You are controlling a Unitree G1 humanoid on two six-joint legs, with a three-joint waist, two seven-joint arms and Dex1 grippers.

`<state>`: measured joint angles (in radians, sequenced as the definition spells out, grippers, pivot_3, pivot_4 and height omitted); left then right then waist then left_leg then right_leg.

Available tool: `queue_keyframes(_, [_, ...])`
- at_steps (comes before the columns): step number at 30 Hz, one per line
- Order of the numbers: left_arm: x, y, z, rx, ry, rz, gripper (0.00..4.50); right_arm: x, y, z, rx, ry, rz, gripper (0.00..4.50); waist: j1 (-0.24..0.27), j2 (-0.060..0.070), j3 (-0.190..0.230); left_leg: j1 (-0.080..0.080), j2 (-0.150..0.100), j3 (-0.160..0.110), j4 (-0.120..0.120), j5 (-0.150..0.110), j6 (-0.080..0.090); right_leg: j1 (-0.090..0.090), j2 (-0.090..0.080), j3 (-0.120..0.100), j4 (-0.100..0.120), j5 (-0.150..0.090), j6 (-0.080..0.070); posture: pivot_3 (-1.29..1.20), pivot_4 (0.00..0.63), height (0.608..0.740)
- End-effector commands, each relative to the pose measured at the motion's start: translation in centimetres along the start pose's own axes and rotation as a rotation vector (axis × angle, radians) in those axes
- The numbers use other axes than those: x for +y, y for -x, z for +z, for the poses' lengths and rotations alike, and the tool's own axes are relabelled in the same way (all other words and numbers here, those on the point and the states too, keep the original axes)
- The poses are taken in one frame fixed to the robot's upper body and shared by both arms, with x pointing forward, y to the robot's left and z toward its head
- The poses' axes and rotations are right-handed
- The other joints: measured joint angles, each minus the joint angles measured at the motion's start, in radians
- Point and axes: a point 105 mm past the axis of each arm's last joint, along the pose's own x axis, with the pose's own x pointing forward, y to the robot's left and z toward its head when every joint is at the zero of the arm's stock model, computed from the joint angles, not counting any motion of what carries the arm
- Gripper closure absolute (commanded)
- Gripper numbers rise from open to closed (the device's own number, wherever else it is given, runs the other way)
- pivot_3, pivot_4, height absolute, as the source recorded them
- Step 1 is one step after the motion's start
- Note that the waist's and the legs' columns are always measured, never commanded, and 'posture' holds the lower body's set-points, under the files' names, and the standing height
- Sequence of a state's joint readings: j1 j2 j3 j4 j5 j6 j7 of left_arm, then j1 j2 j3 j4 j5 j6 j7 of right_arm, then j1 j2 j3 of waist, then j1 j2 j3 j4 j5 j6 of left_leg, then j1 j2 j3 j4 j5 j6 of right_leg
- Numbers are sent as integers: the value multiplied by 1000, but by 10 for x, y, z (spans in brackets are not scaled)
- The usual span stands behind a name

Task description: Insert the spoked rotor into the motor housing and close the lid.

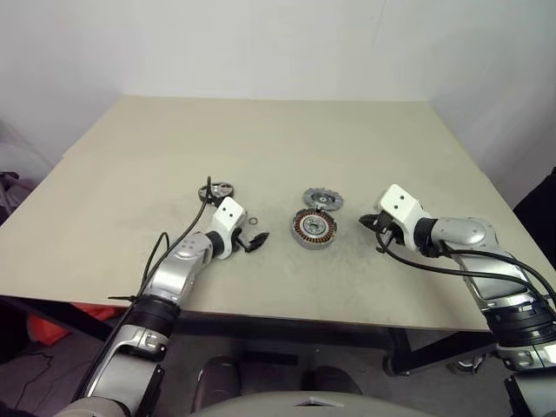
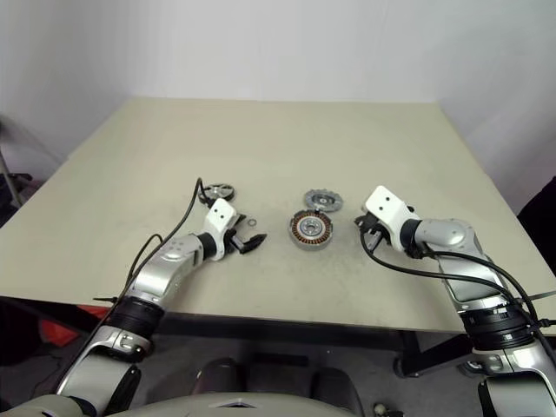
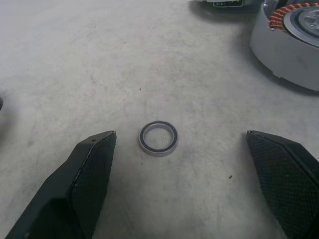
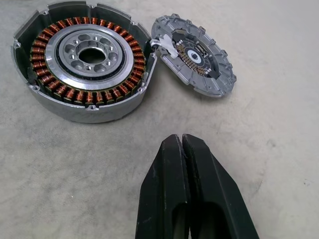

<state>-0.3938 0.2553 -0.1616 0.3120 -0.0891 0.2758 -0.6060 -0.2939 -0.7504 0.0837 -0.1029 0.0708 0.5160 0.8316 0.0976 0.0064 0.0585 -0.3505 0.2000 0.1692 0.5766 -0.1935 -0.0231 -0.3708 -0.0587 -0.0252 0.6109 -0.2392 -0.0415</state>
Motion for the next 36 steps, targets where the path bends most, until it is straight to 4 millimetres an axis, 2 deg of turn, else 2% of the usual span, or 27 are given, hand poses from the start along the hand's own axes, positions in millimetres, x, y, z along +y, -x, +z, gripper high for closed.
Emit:
queue_keyframes(1, [8, -1, 8, -9, -11, 30, 471, -5, 6, 15, -48, 26, -24, 4500, 0, 0, 0, 0, 0, 0, 0, 0, 0, 0, 0, 0, 0, 0, 0, 0, 0, 740])
queue_keyframes(4, [8, -1, 7, 0, -11, 30, 1273, -4, 6, 16, -52, 25, -22, 4500, 0, 0, 0, 0, 0, 0, 0, 0, 0, 0, 0, 0, 0, 0, 0, 0, 0, 740])
queue_keyframes(14, [10, 0, 1, 39, -11, 41, 1273, -5, 3, 19, -60, 29, -23, 4500, 0, 0, 0, 0, 0, 0, 0, 0, 0, 0, 0, 0, 0, 0, 0, 0, 0, 740])
queue_keyframes(16, [10, 1, 0, 50, -15, 44, 1643, -5, 3, 21, -64, 31, -24, 4500, 0, 0, 0, 0, 0, 0, 0, 0, 0, 0, 0, 0, 0, 0, 0, 0, 0, 740])
queue_keyframes(20, [11, 0, 0, 48, -1, 56, 2766, -7, 2, 23, -69, 36, -32, 4500, 0, 1, 0, 0, 0, 0, 0, 0, 0, 0, 0, 0, 0, 0, 0, 0, 0, 740])
queue_keyframes(27, [12, 0, -3, 59, -1, 67, 2766, -8, 2, 24, -68, 43, -42, 4500, 1, 1, -1, 0, 0, 0, 0, 0, 0, 0, 0, 0, 0, 0, 0, 0, 0, 740])
queue_keyframes(31, [13, 0, -3, 61, 1, 75, 3648, -9, 3, 24, -69, 46, -49, 4500, 0, 1, -1, 0, 0, 0, 0, 0, 0, 0, 0, 0, 0, 0, 0, 0, 0, 740])
queue_keyframes(36, [17, 0, -3, 65, -4, 86, 3740, -12, 4, 24, -70, 48, -58, 4500, 0, 1, -1, 0, 0, 0, 0, 0, 0, 0, 0, 0, 0, 0, 0, 0, 0, 740])
